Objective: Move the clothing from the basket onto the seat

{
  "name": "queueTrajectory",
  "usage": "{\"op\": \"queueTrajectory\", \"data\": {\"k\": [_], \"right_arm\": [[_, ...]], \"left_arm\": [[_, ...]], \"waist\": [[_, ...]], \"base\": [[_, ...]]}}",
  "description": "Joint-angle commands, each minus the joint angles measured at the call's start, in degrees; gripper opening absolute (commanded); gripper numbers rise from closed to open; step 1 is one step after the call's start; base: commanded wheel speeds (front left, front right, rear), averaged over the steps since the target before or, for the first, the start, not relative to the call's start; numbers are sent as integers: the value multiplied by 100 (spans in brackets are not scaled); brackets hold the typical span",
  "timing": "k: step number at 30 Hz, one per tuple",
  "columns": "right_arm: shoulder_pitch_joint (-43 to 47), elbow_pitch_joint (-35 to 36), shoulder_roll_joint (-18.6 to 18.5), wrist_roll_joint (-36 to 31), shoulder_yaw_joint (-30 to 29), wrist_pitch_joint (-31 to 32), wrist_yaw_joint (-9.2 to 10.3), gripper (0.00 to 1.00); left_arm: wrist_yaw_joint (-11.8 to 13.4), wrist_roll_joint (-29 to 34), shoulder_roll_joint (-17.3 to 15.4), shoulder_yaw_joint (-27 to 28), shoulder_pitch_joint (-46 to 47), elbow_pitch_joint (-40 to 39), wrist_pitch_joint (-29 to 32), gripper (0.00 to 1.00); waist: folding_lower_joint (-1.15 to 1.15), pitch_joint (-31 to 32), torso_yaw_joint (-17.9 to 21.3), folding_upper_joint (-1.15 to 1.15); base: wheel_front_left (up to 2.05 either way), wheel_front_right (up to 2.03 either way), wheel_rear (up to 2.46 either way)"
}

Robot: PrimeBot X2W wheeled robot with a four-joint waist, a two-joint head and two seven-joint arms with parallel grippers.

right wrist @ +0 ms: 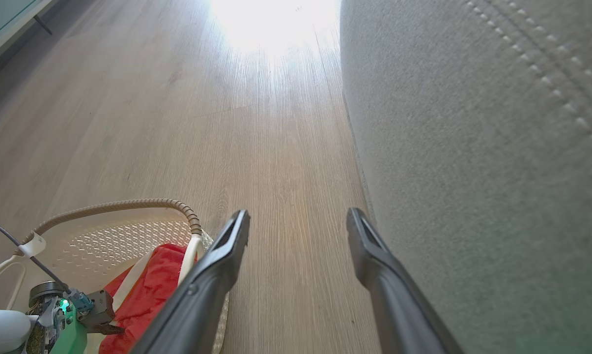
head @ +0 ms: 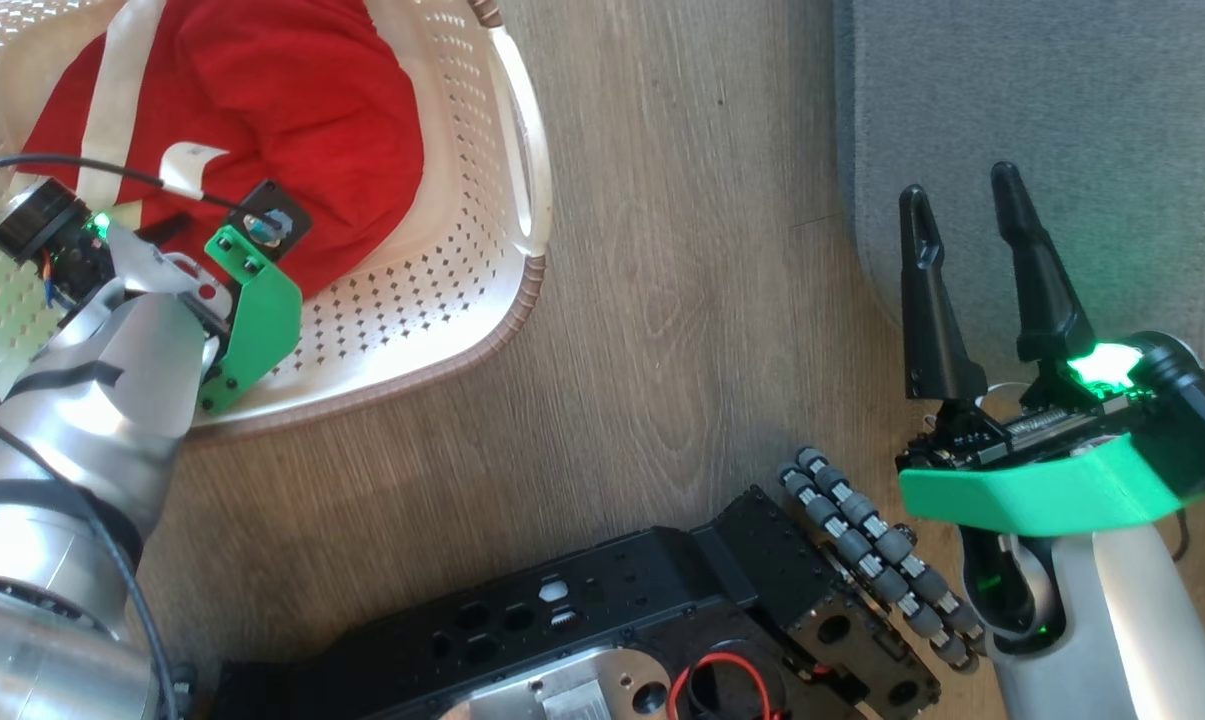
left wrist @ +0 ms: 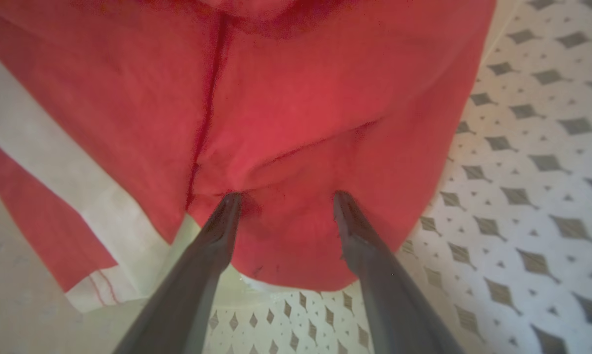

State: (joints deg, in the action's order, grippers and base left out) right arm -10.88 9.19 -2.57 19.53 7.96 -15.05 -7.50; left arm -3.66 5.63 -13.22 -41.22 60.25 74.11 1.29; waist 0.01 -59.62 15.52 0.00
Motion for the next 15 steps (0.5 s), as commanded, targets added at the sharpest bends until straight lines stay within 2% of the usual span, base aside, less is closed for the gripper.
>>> {"op": "queueTrajectory", "data": {"k": [1, 8, 9, 10, 11, 12, 15], "right_arm": [[397, 205, -32, -36, 120, 5, 1, 100], [488, 377, -31, -128, 123, 5, 1, 100], [496, 384, -31, -135, 121, 5, 1, 100], [502, 392, -31, -140, 121, 5, 1, 100], [508, 400, -31, -144, 121, 5, 1, 100], [512, 409, -31, -148, 121, 5, 1, 100], [520, 442, -31, -160, 119, 5, 1, 100]], "left_arm": [[-15, 53, -153, 1, -11, -18, 106, 100], [-110, -21, -11, -72, 72, -16, 486, 100], [-114, -33, 3, -79, 84, -16, 511, 89], [-107, -52, 6, -75, 101, -16, 521, 50], [-86, -72, 10, -68, 114, -16, 517, 30], [-71, -84, 18, -71, 123, -16, 498, 0], [-63, -128, 48, -79, 143, -16, 458, 0]], "waist": [[-1, -20, -23, 0], [-1, -73, -88, 0], [-1, -76, -90, 0], [-1, -82, -88, 0], [-1, -85, -86, 0], [-1, -86, -86, 0], [-1, -90, -100, 0]], "base": [[0, 0, 0], [0, 0, 0], [0, 0, 0], [0, 0, 0], [0, 0, 0], [0, 0, 0], [0, 0, 0]]}}
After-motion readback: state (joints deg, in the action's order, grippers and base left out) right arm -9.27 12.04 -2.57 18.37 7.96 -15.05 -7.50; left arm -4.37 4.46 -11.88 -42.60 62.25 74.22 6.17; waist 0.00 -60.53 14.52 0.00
